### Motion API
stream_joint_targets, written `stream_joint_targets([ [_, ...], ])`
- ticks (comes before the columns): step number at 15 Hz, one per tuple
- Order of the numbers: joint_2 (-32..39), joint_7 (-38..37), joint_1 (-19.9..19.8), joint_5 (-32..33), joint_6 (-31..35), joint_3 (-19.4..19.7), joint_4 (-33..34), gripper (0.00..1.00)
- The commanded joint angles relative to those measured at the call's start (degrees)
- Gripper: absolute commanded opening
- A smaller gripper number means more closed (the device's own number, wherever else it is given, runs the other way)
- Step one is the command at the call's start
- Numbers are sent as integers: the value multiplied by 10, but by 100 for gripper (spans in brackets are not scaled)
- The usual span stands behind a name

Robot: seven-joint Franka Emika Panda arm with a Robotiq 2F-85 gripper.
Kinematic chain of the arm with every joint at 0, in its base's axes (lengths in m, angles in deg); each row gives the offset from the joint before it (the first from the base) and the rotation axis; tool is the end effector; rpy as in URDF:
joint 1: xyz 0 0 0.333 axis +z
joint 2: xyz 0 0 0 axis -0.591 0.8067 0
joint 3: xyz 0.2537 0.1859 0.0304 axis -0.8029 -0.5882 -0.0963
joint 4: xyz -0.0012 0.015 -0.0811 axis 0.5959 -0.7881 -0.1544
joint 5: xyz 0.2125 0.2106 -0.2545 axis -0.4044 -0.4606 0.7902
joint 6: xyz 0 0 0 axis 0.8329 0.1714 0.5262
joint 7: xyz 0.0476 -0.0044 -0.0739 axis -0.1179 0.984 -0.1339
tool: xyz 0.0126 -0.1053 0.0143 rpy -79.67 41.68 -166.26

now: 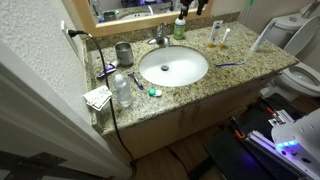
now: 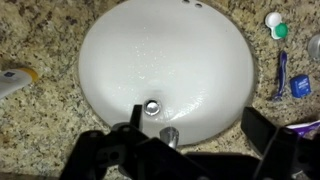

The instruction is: Close the faucet, move the cup to the right of the counter, then pick the toothbrush and put it in the cup

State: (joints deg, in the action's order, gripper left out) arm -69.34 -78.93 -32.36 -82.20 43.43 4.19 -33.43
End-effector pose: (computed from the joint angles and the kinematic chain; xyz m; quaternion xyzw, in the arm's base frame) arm 0.6245 0.1024 0.4693 -0.9938 -0.0633 0.0449 0.0793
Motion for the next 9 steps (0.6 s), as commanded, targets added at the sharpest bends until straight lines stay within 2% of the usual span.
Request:
stream_joint_targets([
  [1,7,0,0,-1,-5,1,12,100],
  [4,69,1,-10,5,-59,10,74,100],
  [9,198,34,-31,-7,-106,13,232,100],
])
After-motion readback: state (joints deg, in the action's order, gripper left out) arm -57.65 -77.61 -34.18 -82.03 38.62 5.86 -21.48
